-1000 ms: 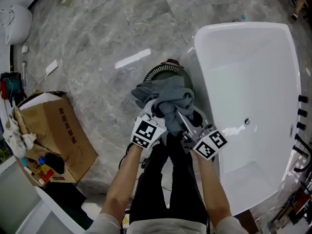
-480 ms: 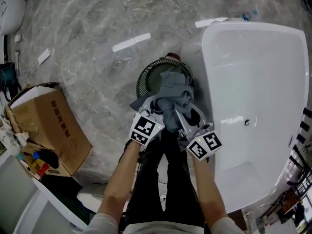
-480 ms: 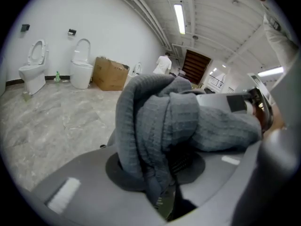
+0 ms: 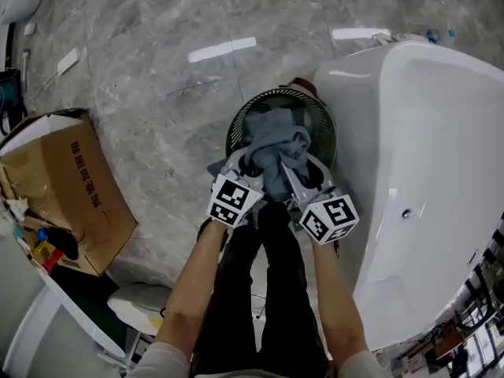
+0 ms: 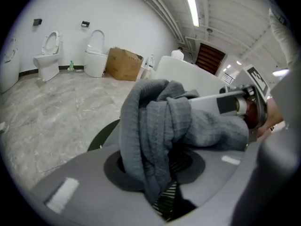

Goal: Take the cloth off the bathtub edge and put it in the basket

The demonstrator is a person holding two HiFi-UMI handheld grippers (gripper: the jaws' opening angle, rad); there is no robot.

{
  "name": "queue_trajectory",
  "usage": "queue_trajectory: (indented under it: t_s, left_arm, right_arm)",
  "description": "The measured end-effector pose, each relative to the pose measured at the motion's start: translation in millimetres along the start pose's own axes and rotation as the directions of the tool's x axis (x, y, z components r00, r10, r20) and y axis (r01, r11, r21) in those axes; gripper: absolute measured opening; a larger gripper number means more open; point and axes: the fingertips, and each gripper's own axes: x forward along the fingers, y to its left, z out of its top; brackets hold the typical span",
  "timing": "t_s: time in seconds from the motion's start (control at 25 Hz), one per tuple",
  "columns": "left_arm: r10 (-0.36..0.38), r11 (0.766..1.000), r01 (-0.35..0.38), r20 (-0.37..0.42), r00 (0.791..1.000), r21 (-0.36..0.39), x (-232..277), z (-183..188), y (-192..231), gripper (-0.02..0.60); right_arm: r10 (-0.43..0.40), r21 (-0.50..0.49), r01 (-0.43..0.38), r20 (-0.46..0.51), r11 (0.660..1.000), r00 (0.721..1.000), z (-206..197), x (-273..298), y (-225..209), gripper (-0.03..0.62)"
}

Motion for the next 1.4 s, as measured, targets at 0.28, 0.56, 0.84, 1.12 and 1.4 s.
queue_trajectory:
  t_s: [0.28,0.56,0.84,1.12,1.4]
  left_arm:
    - [-0.010,1.000,0.010,-0.026,1.000,-0.007,5.8,-19.7,3.3,0.178]
    - [0.015,0.999,-0.016,-0.047,0.999,-0.032,43.1,-55.3,25.3,0.178]
    - [-0.002,1.000,0.000,-0.074,0.997,-0.026,85.8,-84.1,35.4,0.178]
    - [-0.032,0.999,0.029,-0.125,0.992,-0.020,88.6,-86.6,31.6,0.231]
    - [-0.035,0.999,0.035,-0.156,0.987,-0.002,36.6,-68.0,9.4,0.278]
  right_arm:
    - [-0.011,-0.102,0.003,-0.077,0.995,0.997,-14.5,5.6,-9.0,0.149]
    - [-0.086,-0.105,0.079,-0.067,0.991,0.994,-48.7,32.1,-45.7,0.149]
    - [-0.115,-0.150,0.103,-0.070,0.983,0.991,-80.2,56.0,-93.2,0.147]
    - [-0.215,-0.152,0.200,-0.089,0.968,0.973,-77.2,44.7,-109.7,0.212]
    - [-0.260,-0.172,0.241,-0.098,0.955,0.961,-55.8,0.2,-73.5,0.212]
